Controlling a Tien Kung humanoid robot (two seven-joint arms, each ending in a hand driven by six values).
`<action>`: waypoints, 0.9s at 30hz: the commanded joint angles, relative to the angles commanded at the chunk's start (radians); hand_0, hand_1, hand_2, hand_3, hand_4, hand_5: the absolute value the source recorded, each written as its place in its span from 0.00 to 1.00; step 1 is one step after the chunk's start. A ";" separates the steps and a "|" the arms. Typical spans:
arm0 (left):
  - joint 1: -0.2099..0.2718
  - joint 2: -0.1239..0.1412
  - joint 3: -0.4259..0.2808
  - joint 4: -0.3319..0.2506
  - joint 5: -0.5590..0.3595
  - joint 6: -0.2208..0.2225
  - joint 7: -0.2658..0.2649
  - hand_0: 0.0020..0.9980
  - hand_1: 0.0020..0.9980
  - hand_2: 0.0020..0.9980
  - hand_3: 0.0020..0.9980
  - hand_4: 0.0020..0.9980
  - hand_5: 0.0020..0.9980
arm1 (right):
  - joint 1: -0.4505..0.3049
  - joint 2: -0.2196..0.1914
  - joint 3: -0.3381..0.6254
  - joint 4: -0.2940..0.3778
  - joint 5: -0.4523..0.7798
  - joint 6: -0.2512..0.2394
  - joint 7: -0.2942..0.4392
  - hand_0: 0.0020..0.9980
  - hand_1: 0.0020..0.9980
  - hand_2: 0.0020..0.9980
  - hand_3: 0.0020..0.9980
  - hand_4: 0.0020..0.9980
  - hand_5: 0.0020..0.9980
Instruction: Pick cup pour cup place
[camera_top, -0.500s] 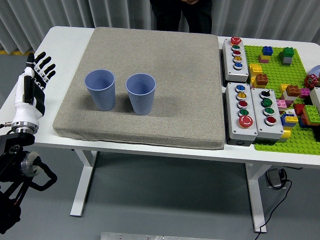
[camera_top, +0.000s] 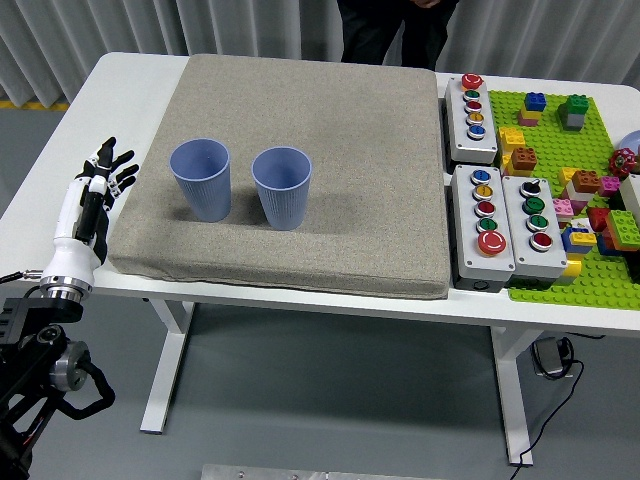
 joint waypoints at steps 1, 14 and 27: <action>-0.001 0.000 0.000 0.006 0.016 -0.003 0.005 0.90 0.91 1.00 1.00 0.94 0.32 | 0.000 0.000 0.000 0.000 0.000 0.000 0.000 0.70 0.63 0.59 0.59 0.00 0.27; -0.022 -0.004 0.037 0.082 0.131 -0.061 0.066 0.92 0.94 1.00 1.00 0.93 0.23 | -0.007 0.003 0.005 0.000 -0.012 0.000 -0.004 0.70 0.63 0.59 0.59 0.00 0.27; -0.119 -0.044 0.070 0.192 0.115 -0.071 0.070 0.93 0.95 1.00 1.00 0.92 0.21 | -0.009 0.004 -0.004 0.000 0.002 -0.003 -0.004 0.70 0.63 0.59 0.59 0.00 0.27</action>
